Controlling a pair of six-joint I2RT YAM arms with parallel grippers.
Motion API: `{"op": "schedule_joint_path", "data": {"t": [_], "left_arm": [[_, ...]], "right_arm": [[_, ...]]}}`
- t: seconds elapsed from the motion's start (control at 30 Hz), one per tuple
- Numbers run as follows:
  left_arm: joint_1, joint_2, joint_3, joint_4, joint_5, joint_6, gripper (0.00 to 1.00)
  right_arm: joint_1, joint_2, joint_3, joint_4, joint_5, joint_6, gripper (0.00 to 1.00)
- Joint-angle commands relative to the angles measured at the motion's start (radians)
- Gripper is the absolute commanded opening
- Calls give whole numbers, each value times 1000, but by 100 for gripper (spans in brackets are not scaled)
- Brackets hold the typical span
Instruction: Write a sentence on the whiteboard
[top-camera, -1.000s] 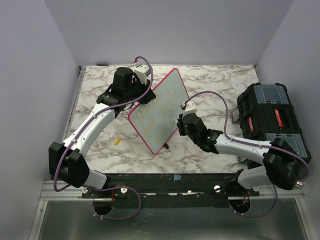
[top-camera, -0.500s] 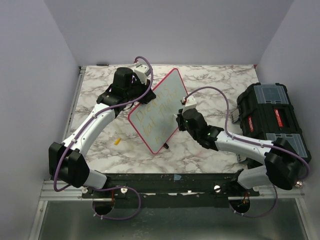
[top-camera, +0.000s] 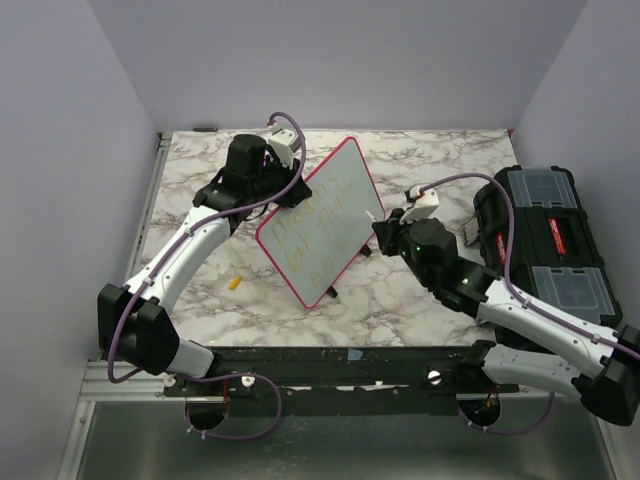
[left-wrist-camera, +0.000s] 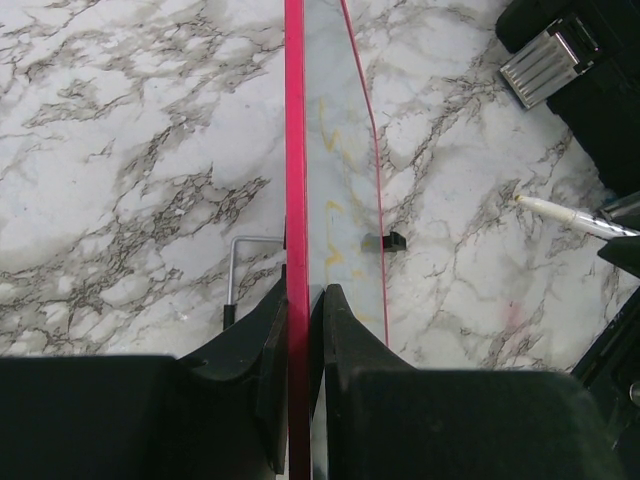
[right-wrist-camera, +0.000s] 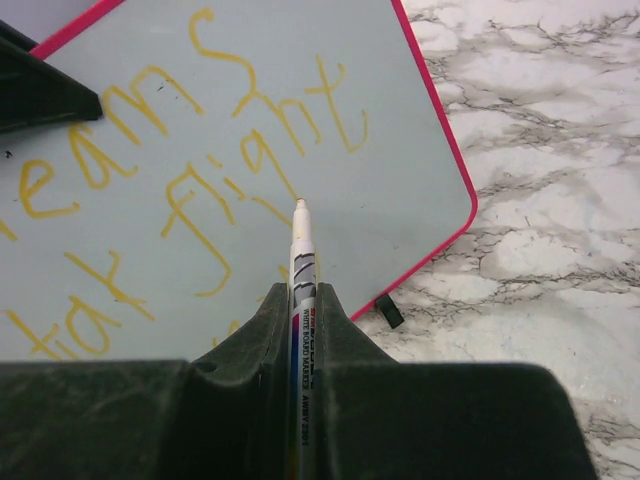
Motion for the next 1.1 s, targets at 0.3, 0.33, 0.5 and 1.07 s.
{"op": "schedule_joint_path", "data": {"t": [0.3, 0.33, 0.5, 1.07], "left_arm": [[8, 57, -26, -244, -50, 15, 0], [8, 56, -30, -247, -54, 10, 0], [10, 68, -50, -257, -61, -12, 0], [31, 77, -112, -267, -95, -14, 8]], "right_arm": [[0, -164, -65, -109, 41, 37, 1], [0, -170, -68, -110, 38, 39, 1], [0, -184, -70, -115, 22, 43, 1], [1, -197, -83, -106, 14, 48, 1]]}}
